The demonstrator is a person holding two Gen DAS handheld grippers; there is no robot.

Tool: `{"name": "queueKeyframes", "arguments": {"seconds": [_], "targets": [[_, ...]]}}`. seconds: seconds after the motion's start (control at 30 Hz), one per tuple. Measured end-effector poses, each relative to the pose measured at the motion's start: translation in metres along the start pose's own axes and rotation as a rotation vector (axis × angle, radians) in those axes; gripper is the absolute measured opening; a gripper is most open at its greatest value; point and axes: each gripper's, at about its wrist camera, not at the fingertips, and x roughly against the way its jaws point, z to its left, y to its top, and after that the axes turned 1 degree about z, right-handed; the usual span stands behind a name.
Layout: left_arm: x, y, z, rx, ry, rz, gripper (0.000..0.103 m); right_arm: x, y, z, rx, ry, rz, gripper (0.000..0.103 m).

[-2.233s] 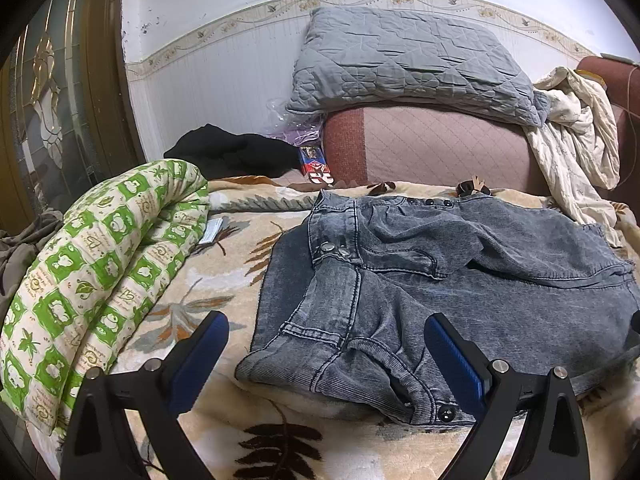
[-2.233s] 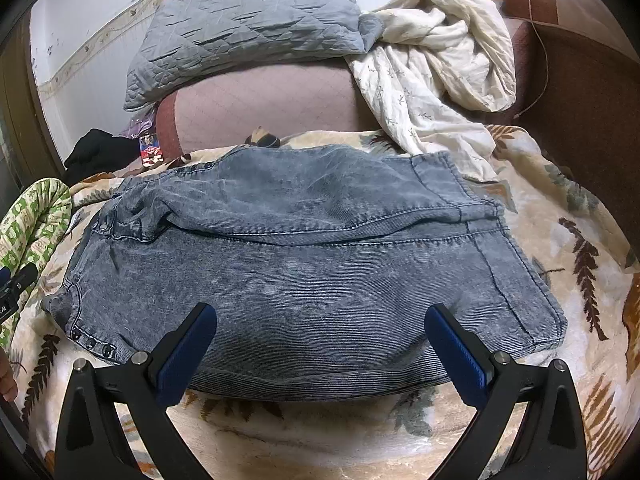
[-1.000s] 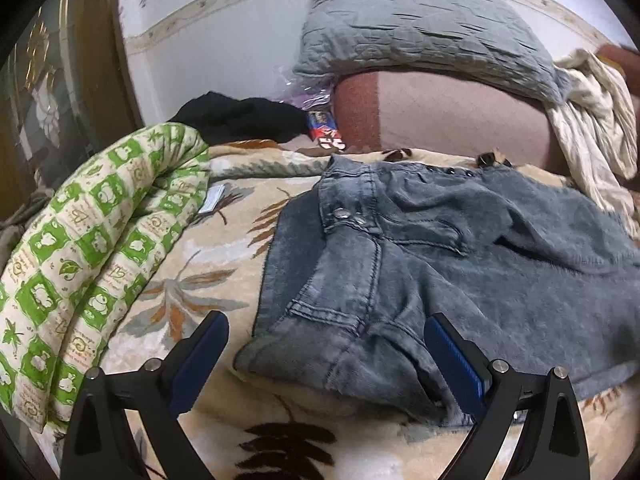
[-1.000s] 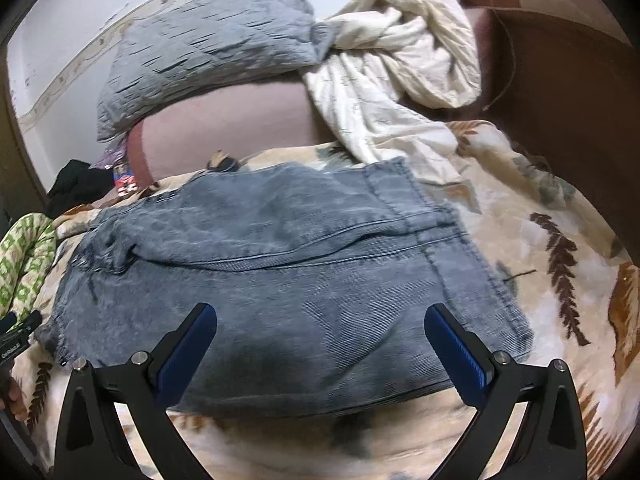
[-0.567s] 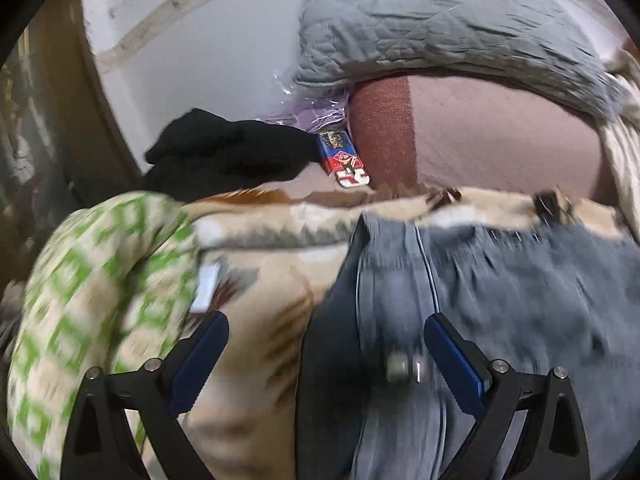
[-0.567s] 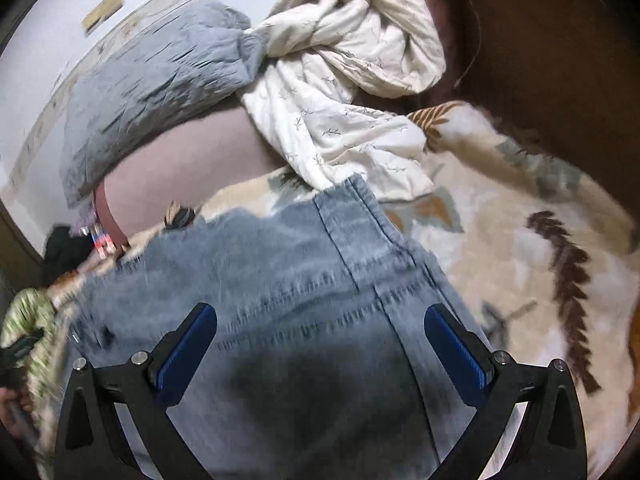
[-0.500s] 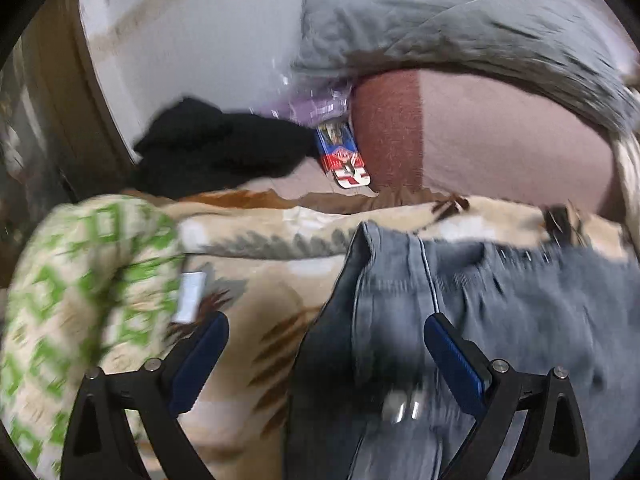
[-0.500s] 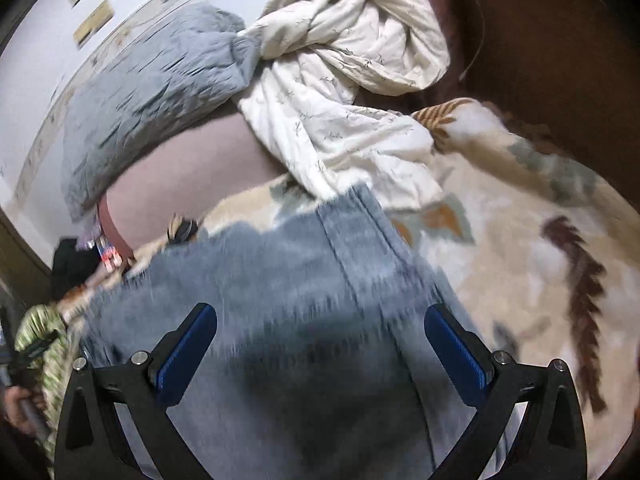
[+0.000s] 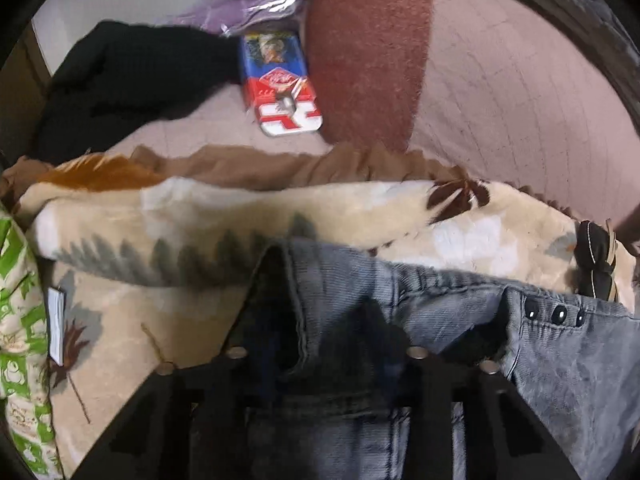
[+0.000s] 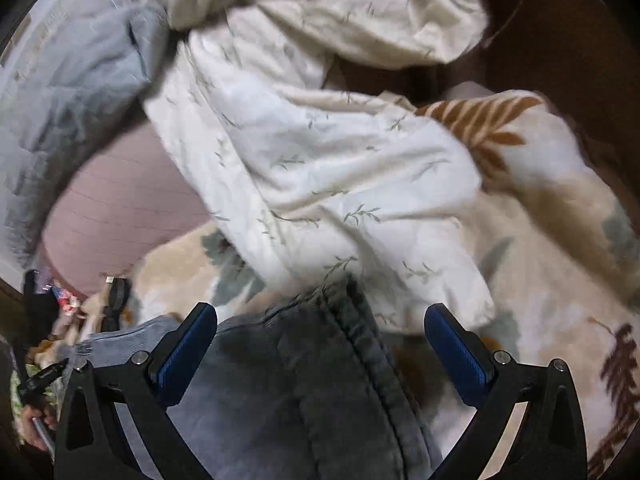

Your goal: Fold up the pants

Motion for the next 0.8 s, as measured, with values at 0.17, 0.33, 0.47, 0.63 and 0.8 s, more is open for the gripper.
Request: {"name": "queueKeyframes", "arguments": {"seconds": [0.17,0.33,0.47,0.63,0.8], "targets": [[0.004,0.001,-0.01,-0.043,0.008,-0.01,0.003,-0.036,-0.003,0.008,0.027,-0.081,0.101,0.049],[0.048,0.001,-0.005,-0.049,-0.032,-0.109,0.003,-0.005,-0.003,0.004,0.005,-0.038,0.046,0.018],[0.111,-0.002,0.005,-0.062,-0.105,-0.208,0.003,0.043,-0.003,0.005,-0.006,0.046,-0.058,0.018],[0.189,-0.028,0.039,-0.023,-0.207,-0.327,0.003,0.114,-0.013,0.007,0.011,0.137,-0.2,0.018],[0.24,-0.119,0.075,-0.032,-0.277,-0.402,0.003,0.161,-0.043,-0.011,-0.004,0.213,-0.291,0.018]]}}
